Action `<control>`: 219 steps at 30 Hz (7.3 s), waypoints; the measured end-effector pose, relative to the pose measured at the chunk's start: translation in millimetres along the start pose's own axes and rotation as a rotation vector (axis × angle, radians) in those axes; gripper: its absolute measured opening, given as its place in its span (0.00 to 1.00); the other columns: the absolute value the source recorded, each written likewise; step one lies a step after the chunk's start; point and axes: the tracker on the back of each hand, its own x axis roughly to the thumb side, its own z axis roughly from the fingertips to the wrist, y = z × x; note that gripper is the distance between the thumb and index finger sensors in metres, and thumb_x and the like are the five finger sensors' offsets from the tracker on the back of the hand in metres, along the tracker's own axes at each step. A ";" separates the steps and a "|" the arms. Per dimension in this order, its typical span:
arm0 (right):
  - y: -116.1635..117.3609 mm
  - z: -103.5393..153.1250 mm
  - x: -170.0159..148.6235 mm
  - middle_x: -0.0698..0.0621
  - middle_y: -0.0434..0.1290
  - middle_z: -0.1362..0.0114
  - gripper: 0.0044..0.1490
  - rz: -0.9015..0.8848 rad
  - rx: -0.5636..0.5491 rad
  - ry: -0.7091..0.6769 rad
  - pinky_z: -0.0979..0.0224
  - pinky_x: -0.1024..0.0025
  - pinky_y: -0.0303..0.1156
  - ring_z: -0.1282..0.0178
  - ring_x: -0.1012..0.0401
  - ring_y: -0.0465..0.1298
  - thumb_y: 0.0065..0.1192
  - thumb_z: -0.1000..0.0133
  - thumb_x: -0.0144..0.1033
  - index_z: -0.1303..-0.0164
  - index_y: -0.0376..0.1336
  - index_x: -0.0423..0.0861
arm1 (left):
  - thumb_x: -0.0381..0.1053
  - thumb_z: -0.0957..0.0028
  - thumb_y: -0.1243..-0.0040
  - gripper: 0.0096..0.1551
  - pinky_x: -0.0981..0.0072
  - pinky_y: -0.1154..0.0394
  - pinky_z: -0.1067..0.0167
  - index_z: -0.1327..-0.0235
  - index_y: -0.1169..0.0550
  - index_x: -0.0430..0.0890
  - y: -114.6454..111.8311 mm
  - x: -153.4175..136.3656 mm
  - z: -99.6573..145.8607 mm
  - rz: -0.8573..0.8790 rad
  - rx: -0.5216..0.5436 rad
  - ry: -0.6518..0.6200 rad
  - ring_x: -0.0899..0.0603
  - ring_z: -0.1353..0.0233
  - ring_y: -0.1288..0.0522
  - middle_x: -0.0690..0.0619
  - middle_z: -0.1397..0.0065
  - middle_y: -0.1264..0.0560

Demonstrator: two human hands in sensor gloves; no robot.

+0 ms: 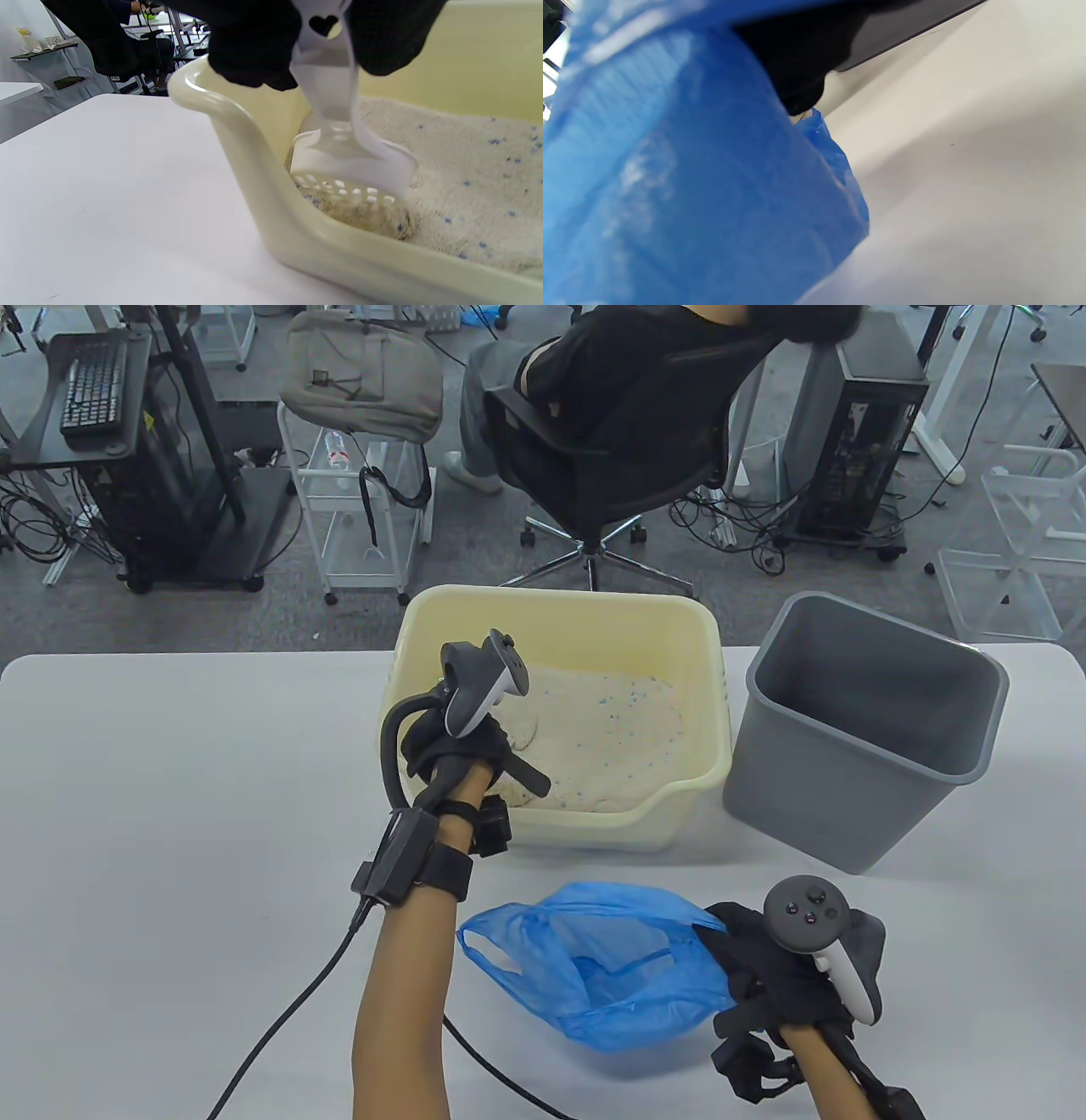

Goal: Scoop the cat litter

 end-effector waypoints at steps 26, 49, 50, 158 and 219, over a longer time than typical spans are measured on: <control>5.8 3.0 5.8 0.55 0.82 0.55 0.25 0.038 0.006 -0.038 0.71 0.78 0.76 0.77 0.69 0.80 0.61 0.41 0.52 0.39 0.69 0.50 | 0.63 0.35 0.54 0.36 0.67 0.22 0.74 0.31 0.23 0.37 -33.6 36.3 -44.3 -0.101 0.048 0.107 0.53 0.72 0.23 0.48 0.57 0.17; 4.6 -0.2 0.1 0.54 0.82 0.54 0.25 0.050 -0.010 -0.014 0.70 0.77 0.77 0.76 0.69 0.80 0.60 0.40 0.52 0.39 0.69 0.50 | 0.55 0.35 0.53 0.37 0.65 0.22 0.67 0.19 0.39 0.36 -65.7 38.9 -64.7 0.156 0.106 -0.056 0.52 0.64 0.24 0.43 0.40 0.23; 3.3 -0.2 -0.3 0.54 0.82 0.54 0.25 0.045 -0.015 -0.010 0.70 0.77 0.77 0.76 0.68 0.80 0.60 0.40 0.51 0.39 0.69 0.50 | 0.55 0.35 0.52 0.36 0.65 0.22 0.67 0.19 0.39 0.37 -64.0 36.4 -58.0 0.150 0.125 -0.073 0.52 0.64 0.24 0.44 0.40 0.23; -8.2 -1.2 -12.4 0.56 0.82 0.60 0.27 -0.070 -0.001 0.059 0.73 0.78 0.76 0.80 0.70 0.79 0.54 0.39 0.56 0.42 0.70 0.50 | 0.57 0.43 0.36 0.31 0.55 0.24 0.57 0.26 0.24 0.51 9.5 -14.9 1.3 -0.226 0.085 -0.142 0.44 0.55 0.24 0.42 0.37 0.20; 0.7 -2.8 -12.0 0.55 0.82 0.59 0.27 -0.023 0.027 0.050 0.72 0.78 0.76 0.80 0.70 0.79 0.54 0.39 0.56 0.41 0.70 0.50 | 0.57 0.37 0.50 0.35 0.70 0.20 0.70 0.22 0.32 0.40 -109.0 30.6 -33.2 0.340 0.295 -0.259 0.55 0.65 0.24 0.49 0.45 0.21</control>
